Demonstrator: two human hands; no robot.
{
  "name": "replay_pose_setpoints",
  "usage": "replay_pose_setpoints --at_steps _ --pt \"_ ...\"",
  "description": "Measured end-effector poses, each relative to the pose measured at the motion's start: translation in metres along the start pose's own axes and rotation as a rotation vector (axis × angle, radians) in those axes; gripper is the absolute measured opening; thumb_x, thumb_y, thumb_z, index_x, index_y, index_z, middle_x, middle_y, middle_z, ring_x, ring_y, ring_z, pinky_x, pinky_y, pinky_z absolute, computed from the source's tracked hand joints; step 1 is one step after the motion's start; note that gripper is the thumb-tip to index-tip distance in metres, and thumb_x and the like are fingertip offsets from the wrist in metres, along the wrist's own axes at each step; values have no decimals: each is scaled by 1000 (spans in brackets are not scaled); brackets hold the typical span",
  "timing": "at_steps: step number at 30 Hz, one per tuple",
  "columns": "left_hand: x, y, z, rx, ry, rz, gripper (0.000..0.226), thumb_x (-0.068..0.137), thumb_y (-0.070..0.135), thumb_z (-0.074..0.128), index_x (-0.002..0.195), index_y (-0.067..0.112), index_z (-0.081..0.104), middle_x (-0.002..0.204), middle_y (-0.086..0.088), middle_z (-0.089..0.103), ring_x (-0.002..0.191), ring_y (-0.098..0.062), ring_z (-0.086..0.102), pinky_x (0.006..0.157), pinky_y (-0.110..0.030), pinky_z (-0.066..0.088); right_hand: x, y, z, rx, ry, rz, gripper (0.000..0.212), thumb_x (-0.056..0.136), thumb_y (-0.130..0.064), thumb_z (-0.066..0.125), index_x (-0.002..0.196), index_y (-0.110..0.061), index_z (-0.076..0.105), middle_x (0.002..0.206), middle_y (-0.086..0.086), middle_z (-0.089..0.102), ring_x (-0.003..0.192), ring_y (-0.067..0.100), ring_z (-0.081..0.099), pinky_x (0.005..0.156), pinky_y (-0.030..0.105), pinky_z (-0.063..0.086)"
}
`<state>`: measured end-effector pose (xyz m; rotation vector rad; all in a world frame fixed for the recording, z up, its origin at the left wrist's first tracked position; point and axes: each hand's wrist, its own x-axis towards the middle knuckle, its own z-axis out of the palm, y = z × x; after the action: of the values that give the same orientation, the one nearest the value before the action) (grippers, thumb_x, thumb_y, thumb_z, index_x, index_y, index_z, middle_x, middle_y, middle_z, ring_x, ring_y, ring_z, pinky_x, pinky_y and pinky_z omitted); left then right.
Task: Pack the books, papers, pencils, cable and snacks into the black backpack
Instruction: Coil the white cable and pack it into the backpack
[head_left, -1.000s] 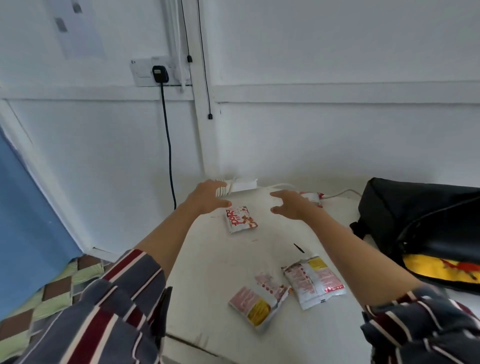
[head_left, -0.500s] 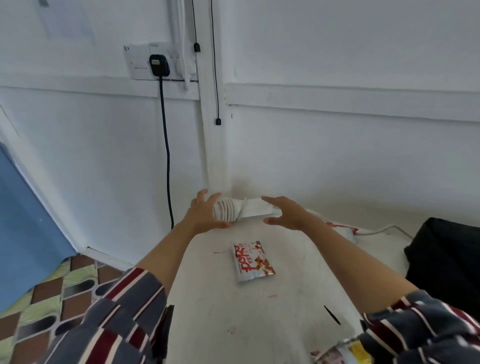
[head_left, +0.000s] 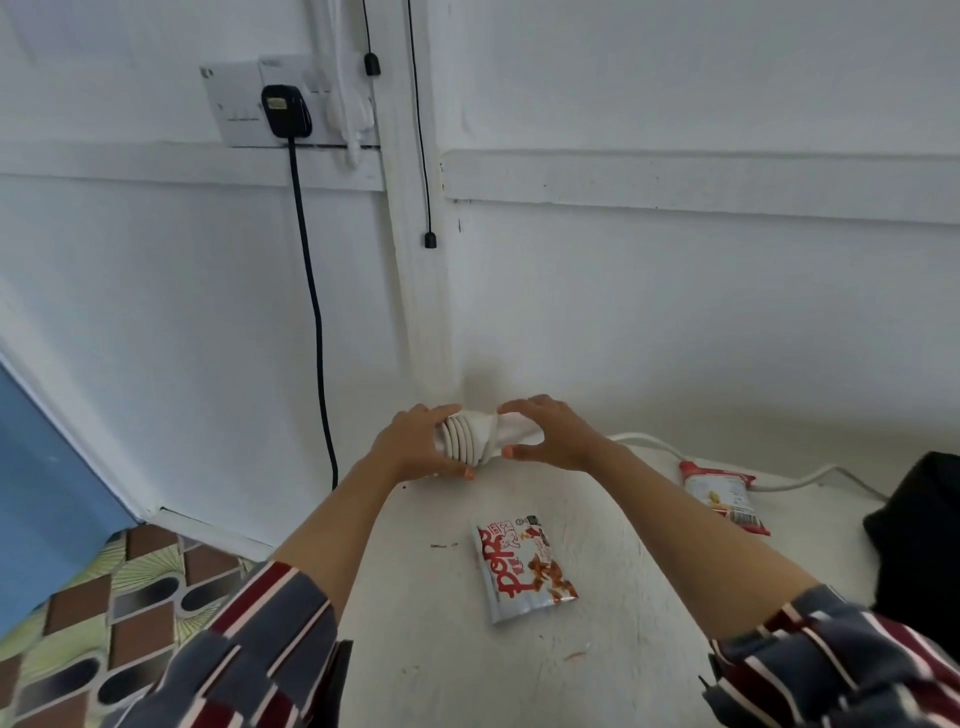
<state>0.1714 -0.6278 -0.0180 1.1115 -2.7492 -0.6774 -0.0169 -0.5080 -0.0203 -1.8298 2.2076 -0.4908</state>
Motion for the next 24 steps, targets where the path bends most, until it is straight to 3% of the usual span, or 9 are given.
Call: replay_pose_setpoints --at_steps 3,8,18,24 --pt "2 0 2 4 -8 18 96 58 50 82 140 32 35 129 -6 47 121 -27 42 101 -45 40 0 2 2 19 19 -18 52 85 -40 62 132 -30 43 135 1 50 124 27 39 103 39 29" --pt "-6 0 4 -47 22 42 94 52 50 82 135 30 42 123 -4 47 116 -24 41 98 -41 41 -2 -2 -1 14 21 4 50 85 -35 63 131 -30 44 129 10 48 119 29 36 98 40 32" --pt "-35 23 -22 -80 214 215 86 56 43 85 131 25 48 114 -4 51 106 -22 45 92 -38 43 -38 -22 -38 37 170 -42 53 83 -38 66 132 -32 47 120 12 49 114 26 38 95 34 30" --pt "-66 49 -38 -89 308 335 84 58 37 86 132 23 49 115 -3 49 104 -14 38 87 -27 33 -73 -39 -66 -31 256 -85 61 74 -52 70 129 -36 49 117 5 53 109 20 45 97 35 32"
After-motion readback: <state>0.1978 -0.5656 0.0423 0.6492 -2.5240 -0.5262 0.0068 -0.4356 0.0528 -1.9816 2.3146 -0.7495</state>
